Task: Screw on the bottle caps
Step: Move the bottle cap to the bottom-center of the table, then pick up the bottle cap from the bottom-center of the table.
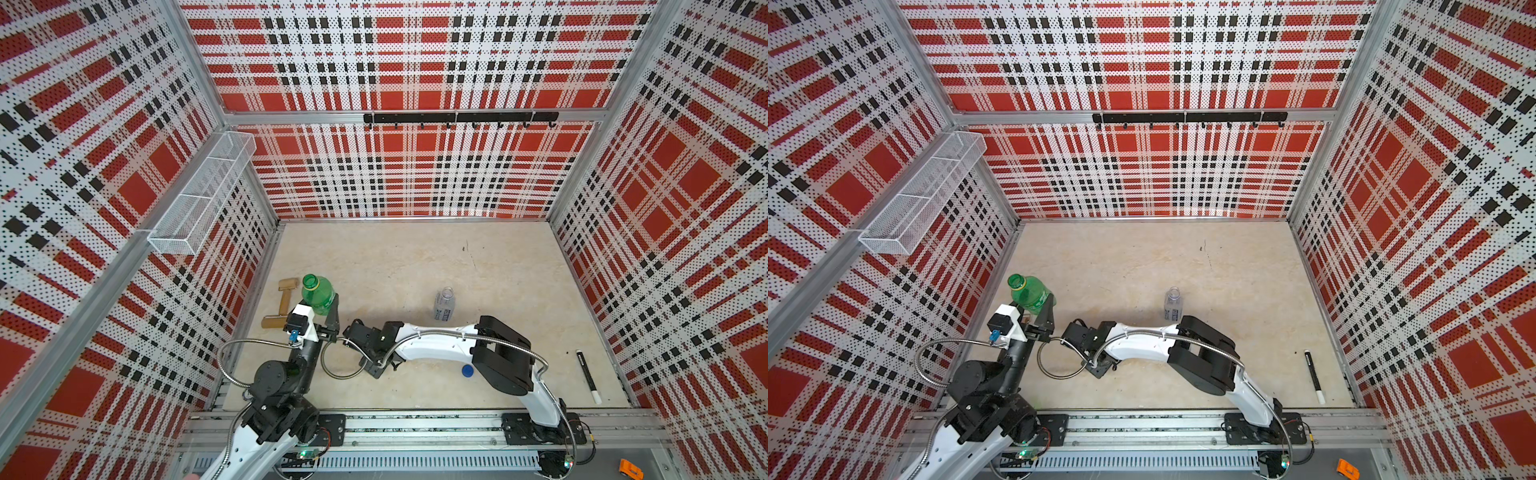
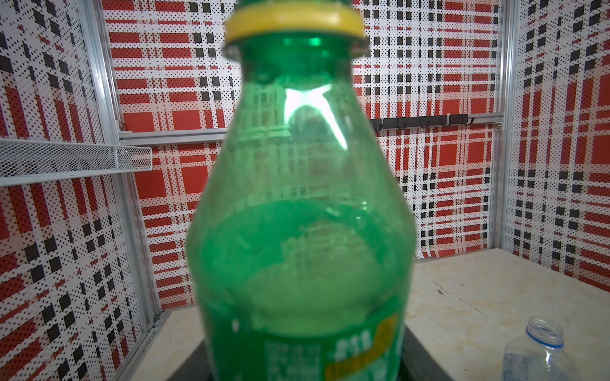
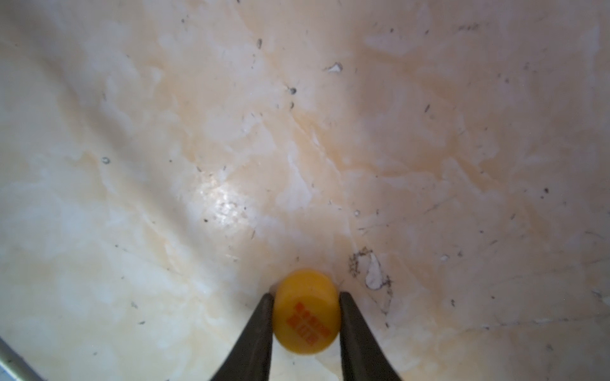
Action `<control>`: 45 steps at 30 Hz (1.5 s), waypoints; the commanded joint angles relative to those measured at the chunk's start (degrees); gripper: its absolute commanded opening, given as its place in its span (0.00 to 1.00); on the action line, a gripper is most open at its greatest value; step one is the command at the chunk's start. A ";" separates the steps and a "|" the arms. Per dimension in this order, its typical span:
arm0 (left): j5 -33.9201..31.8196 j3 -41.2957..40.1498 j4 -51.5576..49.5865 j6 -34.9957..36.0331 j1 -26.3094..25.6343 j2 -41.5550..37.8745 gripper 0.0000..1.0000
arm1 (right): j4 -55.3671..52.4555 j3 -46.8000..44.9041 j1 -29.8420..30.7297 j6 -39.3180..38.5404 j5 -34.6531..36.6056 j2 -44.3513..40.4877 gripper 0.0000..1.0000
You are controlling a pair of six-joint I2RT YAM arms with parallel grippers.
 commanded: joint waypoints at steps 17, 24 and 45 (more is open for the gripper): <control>1.35 -0.71 1.38 0.87 -0.08 -1.07 0.59 | 0.08 -18.47 -0.99 4.01 -2.41 -12.64 0.32; 1.43 -0.70 1.12 1.04 -0.59 -0.96 0.59 | -1.03 -19.68 -1.61 4.17 -4.06 -14.14 0.42; 2.03 -0.90 0.87 1.68 -1.09 -1.12 0.60 | -7.75 -11.84 -3.10 0.61 -7.08 -9.50 0.49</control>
